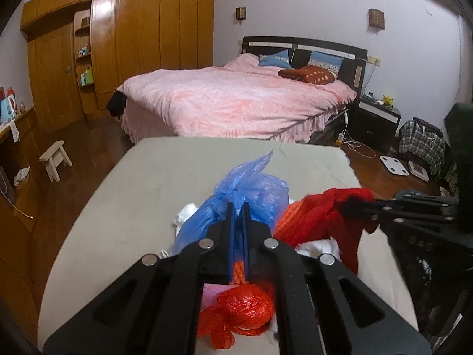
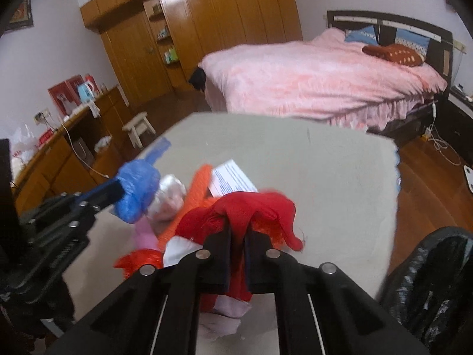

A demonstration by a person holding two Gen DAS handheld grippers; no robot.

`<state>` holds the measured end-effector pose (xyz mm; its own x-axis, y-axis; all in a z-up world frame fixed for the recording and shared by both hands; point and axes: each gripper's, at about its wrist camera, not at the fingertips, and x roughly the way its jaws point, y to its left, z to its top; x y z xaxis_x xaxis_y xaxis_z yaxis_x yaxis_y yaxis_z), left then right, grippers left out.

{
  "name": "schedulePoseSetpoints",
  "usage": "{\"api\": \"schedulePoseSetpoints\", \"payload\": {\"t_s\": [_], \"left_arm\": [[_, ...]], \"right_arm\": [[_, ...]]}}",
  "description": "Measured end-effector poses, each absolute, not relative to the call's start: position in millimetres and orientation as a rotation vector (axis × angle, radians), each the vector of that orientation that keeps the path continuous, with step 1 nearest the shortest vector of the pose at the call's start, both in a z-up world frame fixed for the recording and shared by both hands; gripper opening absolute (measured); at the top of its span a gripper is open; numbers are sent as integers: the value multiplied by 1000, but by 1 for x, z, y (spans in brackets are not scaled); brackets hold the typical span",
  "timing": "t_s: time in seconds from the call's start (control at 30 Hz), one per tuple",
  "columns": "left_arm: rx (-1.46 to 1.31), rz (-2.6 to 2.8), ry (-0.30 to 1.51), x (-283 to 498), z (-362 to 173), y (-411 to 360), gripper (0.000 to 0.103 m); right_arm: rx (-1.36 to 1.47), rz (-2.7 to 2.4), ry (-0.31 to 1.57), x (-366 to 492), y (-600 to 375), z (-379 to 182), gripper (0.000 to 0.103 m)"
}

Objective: Collect trash
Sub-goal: 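Lift the blue bag with the left tool while the right tool lifts the red cloth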

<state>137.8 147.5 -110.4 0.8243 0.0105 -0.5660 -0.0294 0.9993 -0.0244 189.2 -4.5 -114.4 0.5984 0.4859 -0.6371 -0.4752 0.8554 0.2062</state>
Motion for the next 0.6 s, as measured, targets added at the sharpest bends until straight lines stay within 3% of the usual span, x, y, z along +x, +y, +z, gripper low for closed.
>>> {"api": "schedulePoseSetpoints", "payload": {"t_s": [0.23,0.43,0.53,0.6], "left_arm": [[-31,-23,547,126,-81,130,4],[-23,-36,562,122,-84,122,4],[-19,-26,594,123,-95,124,4],[-21,-17,617,123,-102,128,4]], "right_arm": [[69,582,664,171,-22,-71,7],[75,570,678,173,-25,-76,7],[47,554,735,181,-20,-93,16],[15,540,770,182,-18,-103,28]]}}
